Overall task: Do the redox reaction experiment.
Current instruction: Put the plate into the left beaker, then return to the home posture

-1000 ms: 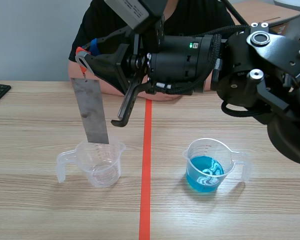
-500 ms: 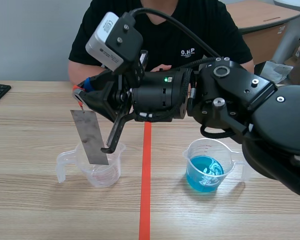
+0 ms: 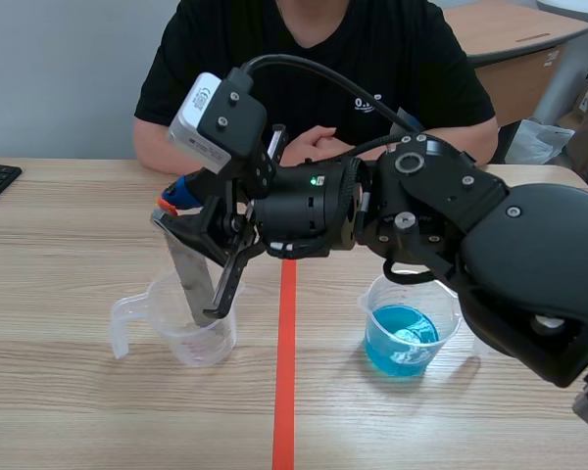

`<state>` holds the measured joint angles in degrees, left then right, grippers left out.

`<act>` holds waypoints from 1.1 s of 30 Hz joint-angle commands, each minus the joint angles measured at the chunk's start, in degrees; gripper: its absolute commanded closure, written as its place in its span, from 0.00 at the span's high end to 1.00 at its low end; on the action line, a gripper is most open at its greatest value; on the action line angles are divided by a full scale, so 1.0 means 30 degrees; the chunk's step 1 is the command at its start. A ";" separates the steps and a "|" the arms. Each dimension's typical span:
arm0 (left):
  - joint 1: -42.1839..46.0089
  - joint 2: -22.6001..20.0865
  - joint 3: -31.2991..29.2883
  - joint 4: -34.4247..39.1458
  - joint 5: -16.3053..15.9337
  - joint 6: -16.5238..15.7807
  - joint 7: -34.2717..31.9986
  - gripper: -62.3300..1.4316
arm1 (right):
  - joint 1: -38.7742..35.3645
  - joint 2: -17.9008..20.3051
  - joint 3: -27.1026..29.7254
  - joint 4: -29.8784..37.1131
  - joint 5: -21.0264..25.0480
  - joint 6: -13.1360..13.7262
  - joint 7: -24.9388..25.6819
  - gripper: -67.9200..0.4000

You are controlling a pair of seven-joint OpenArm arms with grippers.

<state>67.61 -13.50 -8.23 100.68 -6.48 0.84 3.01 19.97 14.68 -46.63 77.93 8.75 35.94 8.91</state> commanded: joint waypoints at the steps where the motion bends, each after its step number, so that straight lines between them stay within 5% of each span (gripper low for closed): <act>1: 0.0000 0.0087 0.0058 0.0138 -0.0036 -0.0044 -0.0175 1.00 | 0.0219 0.0022 0.0015 0.0284 0.0138 0.0495 0.0240 0.25; 4: 0.0000 0.0087 0.0058 0.0138 -0.0036 -0.0044 -0.0175 1.00 | 0.0219 0.0022 0.0015 0.0284 0.0146 0.1450 0.0299 0.36; 7: 0.0000 0.0087 0.0058 0.0138 -0.0036 -0.0044 -0.0175 1.00 | 0.0219 0.0015 0.0015 0.0284 0.0197 0.2259 0.0736 0.56; 15: 0.0000 0.0087 0.0058 0.0138 -0.0036 -0.0044 -0.0175 1.00 | 0.0219 -0.0029 -0.0022 0.0284 0.0299 0.2259 0.2178 1.00; 22: 0.0000 0.0087 0.0058 0.0138 -0.0036 -0.0044 -0.0175 1.00 | 0.0211 0.0270 -0.0015 0.0291 0.0386 0.2259 0.2164 1.00; 27: 0.0000 0.0087 0.0058 0.0138 -0.0036 -0.0044 -0.0175 1.00 | 0.0036 0.1494 0.0051 0.0707 0.2353 0.2259 0.2164 1.00; 33: 0.0000 0.0087 0.0058 0.0138 -0.0036 -0.0044 -0.0175 1.00 | -0.1180 0.3381 0.0437 0.2776 0.2659 -0.0175 0.2062 1.00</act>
<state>67.61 -13.50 -8.23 100.68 -6.48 0.84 3.01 16.34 24.40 -46.19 84.23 15.73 36.25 14.28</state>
